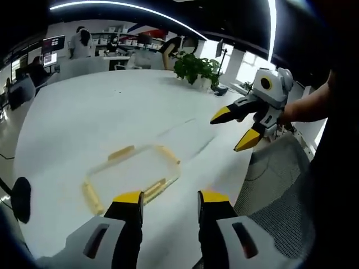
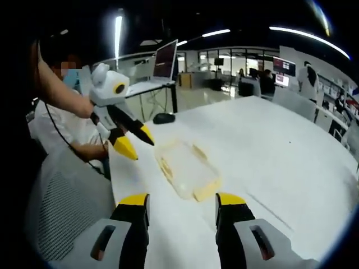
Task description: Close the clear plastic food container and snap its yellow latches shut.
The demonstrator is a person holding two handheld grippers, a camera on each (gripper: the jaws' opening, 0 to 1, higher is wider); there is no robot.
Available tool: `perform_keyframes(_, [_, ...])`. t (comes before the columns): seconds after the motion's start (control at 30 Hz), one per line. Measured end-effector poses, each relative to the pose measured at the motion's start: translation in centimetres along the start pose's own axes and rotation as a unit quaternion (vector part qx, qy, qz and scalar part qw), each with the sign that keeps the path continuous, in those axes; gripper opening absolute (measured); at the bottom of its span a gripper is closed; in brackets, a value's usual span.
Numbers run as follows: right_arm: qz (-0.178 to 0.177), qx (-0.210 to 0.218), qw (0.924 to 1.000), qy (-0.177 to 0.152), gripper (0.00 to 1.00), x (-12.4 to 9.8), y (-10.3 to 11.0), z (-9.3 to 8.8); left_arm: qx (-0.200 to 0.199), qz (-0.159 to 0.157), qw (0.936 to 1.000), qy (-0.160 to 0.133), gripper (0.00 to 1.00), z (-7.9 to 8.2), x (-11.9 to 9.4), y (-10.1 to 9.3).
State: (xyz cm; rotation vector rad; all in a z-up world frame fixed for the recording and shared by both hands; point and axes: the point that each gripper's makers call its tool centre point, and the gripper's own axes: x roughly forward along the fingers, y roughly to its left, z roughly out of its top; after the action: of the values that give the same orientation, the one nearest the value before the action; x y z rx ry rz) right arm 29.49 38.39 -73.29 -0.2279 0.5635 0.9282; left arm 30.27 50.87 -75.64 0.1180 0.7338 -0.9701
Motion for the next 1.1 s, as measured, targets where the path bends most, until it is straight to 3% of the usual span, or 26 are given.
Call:
perform_keyframes(0.3, [0.000, 0.002, 1.0000, 0.009, 0.46, 1.5, -0.3, 0.7, 0.012, -0.011, 0.9998, 0.015, 0.36, -0.6, 0.1, 1.3])
perform_keyframes(0.93, [0.006, -0.007, 0.9986, 0.052, 0.46, 3.9, -1.2, 0.0, 0.030, -0.018, 0.9989, 0.033, 0.39, -0.9, 0.3, 5.8])
perform_keyframes(1.1, [-0.002, -0.002, 0.9983, 0.058, 0.46, 4.5, -1.8, 0.0, 0.039, -0.029, 0.9979, 0.042, 0.39, -1.1, 0.5, 6.2])
